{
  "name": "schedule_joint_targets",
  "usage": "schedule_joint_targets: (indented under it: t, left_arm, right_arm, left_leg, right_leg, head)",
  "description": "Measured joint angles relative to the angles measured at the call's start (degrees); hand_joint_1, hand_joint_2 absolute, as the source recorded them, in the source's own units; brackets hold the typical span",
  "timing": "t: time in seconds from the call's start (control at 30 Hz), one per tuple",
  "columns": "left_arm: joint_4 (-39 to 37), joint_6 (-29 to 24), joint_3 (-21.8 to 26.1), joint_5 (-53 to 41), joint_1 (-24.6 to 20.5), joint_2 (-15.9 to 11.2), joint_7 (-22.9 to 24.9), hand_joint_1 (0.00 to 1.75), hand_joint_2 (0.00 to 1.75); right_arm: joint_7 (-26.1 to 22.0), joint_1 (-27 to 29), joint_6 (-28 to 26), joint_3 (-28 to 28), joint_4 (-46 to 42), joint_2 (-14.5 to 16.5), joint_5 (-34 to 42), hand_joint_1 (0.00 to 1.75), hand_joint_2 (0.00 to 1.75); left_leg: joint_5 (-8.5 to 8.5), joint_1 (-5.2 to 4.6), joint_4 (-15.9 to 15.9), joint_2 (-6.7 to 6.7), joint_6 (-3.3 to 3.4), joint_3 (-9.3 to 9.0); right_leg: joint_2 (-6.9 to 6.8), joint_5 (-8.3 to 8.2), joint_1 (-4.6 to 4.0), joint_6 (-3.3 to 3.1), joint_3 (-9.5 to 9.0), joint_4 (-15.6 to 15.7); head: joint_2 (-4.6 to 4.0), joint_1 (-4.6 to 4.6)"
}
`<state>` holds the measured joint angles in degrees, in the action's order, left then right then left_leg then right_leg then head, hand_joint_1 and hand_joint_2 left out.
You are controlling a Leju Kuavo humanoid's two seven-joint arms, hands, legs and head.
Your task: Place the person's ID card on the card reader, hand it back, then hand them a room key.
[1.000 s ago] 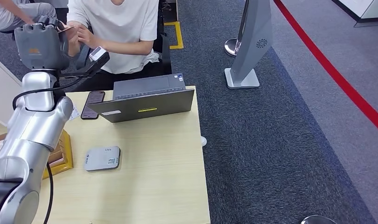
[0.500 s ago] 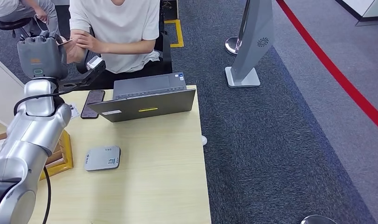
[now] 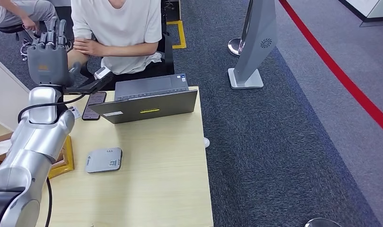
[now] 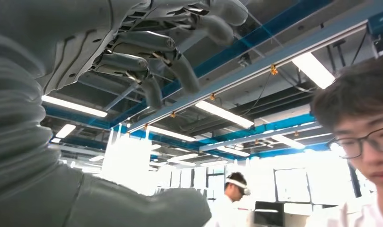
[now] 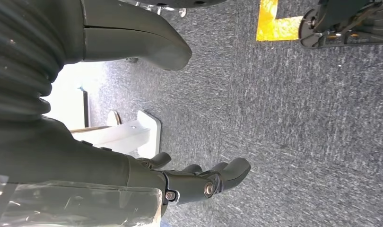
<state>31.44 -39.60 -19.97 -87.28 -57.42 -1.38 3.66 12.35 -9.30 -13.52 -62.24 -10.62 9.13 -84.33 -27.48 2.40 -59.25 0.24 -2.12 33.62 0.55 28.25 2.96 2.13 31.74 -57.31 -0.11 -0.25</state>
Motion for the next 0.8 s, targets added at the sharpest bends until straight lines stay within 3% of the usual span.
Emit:
schedule_joint_targets:
  t: [0.53,0.63,0.8]
  left_arm:
    - [11.1,0.0,2.9,3.9,6.0,0.5,-5.5,0.0,1.75]
    - [18.2,0.0,3.6,7.5,11.4,-0.5,-7.7,0.0,1.75]
    - [36.8,-0.1,6.8,14.0,26.5,-5.4,-9.9,0.0,1.75]
  right_arm:
    - [-0.6,1.1,-0.2,-1.0,0.0,-0.1,1.2,0.0,1.75]
    - [-1.0,1.7,-0.8,-1.8,0.0,-0.2,2.6,0.0,1.75]
    - [-0.9,2.7,-1.2,-3.8,0.0,-0.5,4.4,0.0,1.75]
  left_leg:
    - [0.0,0.0,0.0,0.0,0.0,0.0]
    - [-0.03,-0.01,0.0,0.06,-0.01,-0.01]
    - [-0.12,-0.01,0.2,0.21,-0.07,-0.09]
  right_leg:
    - [0.0,0.0,0.0,0.0,-0.04,0.0]
    - [0.08,0.01,0.01,0.0,-0.07,0.0]
    - [0.22,0.14,0.0,-0.07,-0.02,0.0]
  head:
    - [0.0,0.01]
    - [0.0,0.04]
    - [0.0,0.02]
